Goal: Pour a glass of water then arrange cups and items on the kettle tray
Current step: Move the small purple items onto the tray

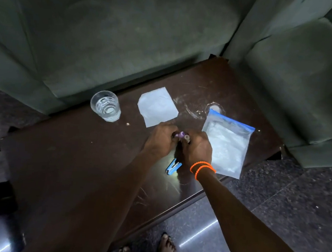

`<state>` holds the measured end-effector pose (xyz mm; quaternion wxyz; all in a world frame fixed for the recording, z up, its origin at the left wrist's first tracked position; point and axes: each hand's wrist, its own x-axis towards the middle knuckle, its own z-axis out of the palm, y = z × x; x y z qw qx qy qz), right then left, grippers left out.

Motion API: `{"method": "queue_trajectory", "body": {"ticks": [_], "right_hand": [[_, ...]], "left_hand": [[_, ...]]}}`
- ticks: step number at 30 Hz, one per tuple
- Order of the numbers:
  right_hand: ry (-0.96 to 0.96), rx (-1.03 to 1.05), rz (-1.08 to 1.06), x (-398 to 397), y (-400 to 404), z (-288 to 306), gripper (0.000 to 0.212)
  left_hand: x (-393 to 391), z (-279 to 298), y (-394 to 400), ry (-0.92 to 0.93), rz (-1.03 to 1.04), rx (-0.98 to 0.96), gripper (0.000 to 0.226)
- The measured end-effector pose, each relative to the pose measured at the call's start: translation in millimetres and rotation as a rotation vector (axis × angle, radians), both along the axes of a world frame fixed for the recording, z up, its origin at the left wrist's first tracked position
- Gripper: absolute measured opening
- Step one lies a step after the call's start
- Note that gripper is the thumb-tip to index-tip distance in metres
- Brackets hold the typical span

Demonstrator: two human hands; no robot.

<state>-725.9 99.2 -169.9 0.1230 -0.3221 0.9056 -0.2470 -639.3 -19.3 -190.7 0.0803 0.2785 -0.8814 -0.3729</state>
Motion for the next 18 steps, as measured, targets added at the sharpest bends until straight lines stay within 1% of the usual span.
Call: {"method": "queue_trajectory", "body": {"ticks": [5, 6, 8, 11, 13, 15, 18], "right_hand": [[-0.021, 0.069, 0.105, 22, -16, 29, 0.016], [-0.026, 0.071, 0.128, 27, -18, 34, 0.016], [-0.022, 0.052, 0.16, 36, -23, 42, 0.015], [-0.055, 0.005, 0.205, 54, -33, 56, 0.015], [-0.085, -0.025, 0.248, 70, -42, 66, 0.013], [-0.122, -0.043, 0.3, 90, -52, 76, 0.012], [-0.157, -0.099, 0.388, 129, -71, 92, 0.01]], "left_hand": [[36, 25, -1, 0.026, 0.076, 0.095, 0.01], [43, 29, -1, 0.018, 0.095, 0.118, 0.012], [57, 38, -3, 0.036, 0.14, 0.153, 0.016], [83, 50, -8, 0.079, 0.23, 0.174, 0.009], [104, 58, -14, 0.078, 0.28, 0.207, 0.009], [129, 66, -20, 0.069, 0.324, 0.229, 0.014], [173, 80, -28, 0.13, 0.373, 0.301, 0.022]]}}
